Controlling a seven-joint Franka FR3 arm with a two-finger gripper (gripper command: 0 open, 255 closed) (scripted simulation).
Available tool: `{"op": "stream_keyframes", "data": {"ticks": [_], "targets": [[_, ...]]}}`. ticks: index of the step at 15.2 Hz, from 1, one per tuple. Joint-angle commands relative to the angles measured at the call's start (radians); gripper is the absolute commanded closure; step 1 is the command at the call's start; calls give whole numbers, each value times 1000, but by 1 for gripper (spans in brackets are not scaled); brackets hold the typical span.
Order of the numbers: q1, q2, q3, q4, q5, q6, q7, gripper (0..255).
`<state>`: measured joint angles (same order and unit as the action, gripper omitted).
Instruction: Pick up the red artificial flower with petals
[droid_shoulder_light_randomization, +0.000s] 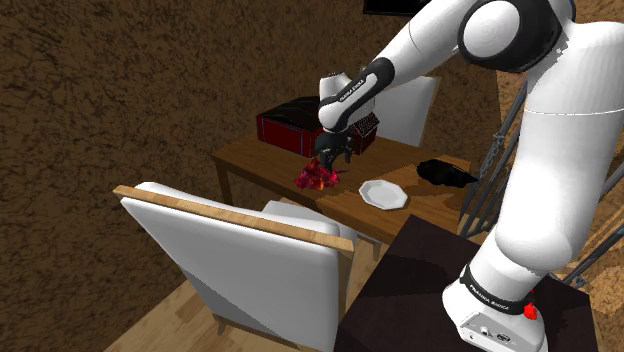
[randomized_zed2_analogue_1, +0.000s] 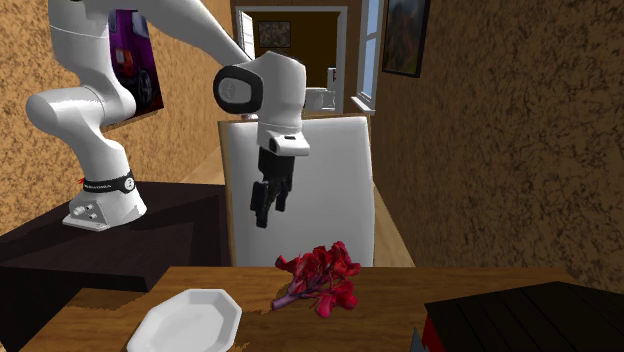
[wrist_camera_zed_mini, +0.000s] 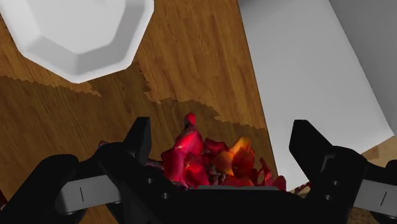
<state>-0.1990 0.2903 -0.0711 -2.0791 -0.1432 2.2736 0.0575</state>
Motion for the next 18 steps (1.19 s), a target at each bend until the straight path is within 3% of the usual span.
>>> {"op": "stream_keyframes", "data": {"ticks": [1, 5, 14, 15, 18], "targets": [[-8, 69, -10, 51, -5, 13, 5, 0], [-24, 189, -25, 147, -8, 28, 10, 0], [-26, 265, -25, 150, -9, 101, 21, 0], [-25, 266, -25, 150, -9, 101, 22, 255], [-25, 265, -25, 149, -9, 102, 22, 255]]}}
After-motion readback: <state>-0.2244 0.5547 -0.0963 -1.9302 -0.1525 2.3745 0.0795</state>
